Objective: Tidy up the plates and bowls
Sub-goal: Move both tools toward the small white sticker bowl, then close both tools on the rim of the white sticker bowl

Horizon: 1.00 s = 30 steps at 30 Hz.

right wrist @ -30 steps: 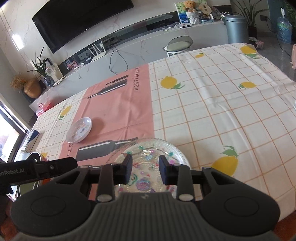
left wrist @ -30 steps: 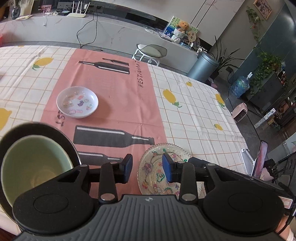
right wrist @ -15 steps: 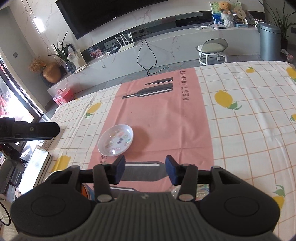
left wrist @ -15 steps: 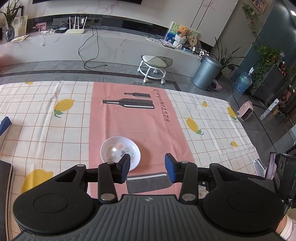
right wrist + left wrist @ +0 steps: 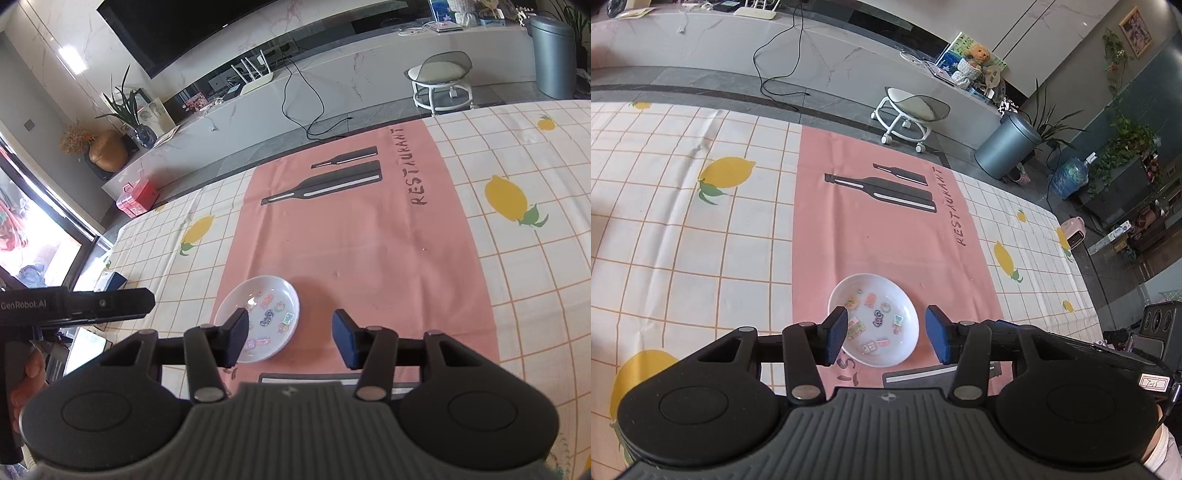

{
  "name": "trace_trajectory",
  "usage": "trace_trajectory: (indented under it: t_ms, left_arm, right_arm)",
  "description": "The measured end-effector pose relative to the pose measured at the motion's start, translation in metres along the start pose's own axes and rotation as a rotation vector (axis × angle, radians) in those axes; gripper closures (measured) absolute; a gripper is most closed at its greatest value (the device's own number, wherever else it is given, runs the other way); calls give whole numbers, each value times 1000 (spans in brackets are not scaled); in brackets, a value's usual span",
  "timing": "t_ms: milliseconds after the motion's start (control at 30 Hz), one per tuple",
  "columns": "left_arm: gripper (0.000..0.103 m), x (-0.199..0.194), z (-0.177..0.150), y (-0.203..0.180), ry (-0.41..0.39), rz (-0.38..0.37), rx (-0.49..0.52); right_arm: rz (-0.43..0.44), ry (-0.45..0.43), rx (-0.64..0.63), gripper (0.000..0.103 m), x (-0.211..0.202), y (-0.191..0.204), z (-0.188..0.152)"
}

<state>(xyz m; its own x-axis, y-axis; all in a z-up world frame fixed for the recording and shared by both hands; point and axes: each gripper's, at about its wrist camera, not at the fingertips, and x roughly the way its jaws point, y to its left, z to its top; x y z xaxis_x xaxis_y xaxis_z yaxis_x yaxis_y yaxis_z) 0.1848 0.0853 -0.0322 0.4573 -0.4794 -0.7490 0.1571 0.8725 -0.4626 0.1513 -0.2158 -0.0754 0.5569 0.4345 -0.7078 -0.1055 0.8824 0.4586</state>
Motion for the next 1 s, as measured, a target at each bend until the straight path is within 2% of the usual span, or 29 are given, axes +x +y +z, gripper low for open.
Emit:
trace_trajectory:
  t_ms: [133, 233, 333, 500, 633, 833, 900, 1000]
  left_arm:
    - [48, 15, -3, 21, 13, -15, -35]
    - [48, 26, -5, 33, 20, -31, -73]
    - [48, 40, -5, 42, 38, -41, -106]
    - [48, 58, -6, 43, 88, -27, -86]
    - [52, 65, -5, 45, 96, -27, -82]
    - [70, 74, -6, 38, 119, 5, -40]
    - [81, 76, -7, 35, 126, 12, -21]
    - [90, 76, -6, 33, 125, 45, 5]
  right_arm:
    - [10, 23, 52, 54, 18, -10, 3]
    - [16, 39, 81, 62, 31, -16, 4]
    - [28, 60, 108, 62, 45, -18, 4]
    - [31, 100, 127, 72, 66, -17, 2]
    - [36, 123, 138, 78, 77, -16, -1]
    - [42, 135, 153, 91, 88, -15, -4]
    - [38, 142, 156, 98, 90, -14, -4]
    - [32, 139, 156, 99, 89, -13, -5]
